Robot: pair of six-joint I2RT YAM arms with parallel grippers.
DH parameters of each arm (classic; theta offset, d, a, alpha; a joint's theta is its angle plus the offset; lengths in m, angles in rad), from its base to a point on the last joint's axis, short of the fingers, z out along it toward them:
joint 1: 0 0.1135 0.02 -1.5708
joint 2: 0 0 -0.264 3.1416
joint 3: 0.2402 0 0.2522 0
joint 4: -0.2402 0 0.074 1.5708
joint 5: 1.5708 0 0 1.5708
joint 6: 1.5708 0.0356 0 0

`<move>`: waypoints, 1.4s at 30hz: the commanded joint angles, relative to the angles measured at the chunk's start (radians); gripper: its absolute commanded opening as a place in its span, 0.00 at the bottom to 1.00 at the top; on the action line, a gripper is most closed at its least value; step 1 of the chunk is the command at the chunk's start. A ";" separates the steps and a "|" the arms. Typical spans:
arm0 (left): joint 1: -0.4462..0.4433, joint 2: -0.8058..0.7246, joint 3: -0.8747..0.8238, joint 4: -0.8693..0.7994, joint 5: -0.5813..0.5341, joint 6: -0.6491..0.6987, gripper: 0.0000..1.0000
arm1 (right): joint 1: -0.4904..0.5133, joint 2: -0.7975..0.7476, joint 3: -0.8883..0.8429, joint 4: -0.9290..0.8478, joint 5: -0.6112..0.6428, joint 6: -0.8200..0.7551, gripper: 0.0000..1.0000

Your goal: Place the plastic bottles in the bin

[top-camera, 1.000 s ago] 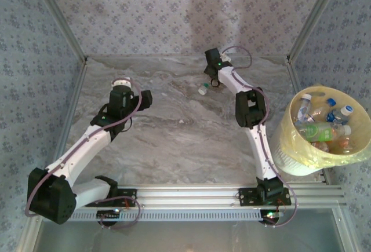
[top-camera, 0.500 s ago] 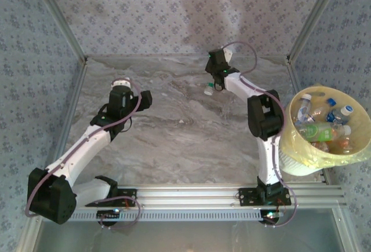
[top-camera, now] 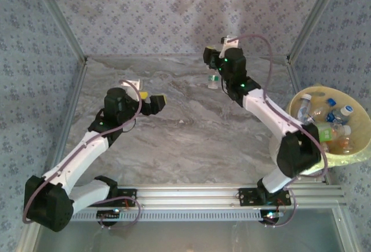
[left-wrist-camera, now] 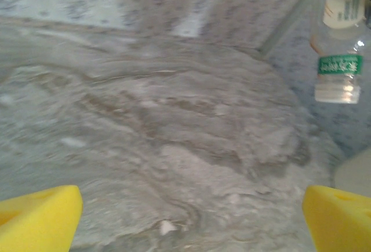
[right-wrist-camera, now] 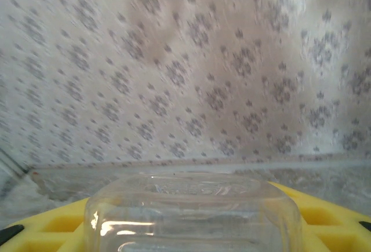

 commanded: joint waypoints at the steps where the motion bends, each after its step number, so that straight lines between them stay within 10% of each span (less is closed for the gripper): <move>1: -0.046 -0.019 0.026 0.063 0.151 0.075 0.98 | 0.001 -0.126 -0.043 0.029 -0.021 -0.058 0.49; 12: -0.179 0.047 0.112 0.061 0.212 0.191 0.98 | -0.054 -0.493 -0.062 -0.311 0.076 -0.191 0.49; 23: -0.184 0.154 0.193 0.044 0.173 0.194 0.98 | -0.167 -0.745 0.019 -0.697 0.707 -0.395 0.50; 34: -0.184 0.269 0.280 0.032 0.206 0.155 0.98 | -0.733 -0.632 0.052 -0.836 0.455 0.012 0.55; 42: -0.185 0.277 0.292 -0.010 0.195 0.168 0.98 | -0.789 -0.558 -0.049 -0.678 0.484 0.157 0.60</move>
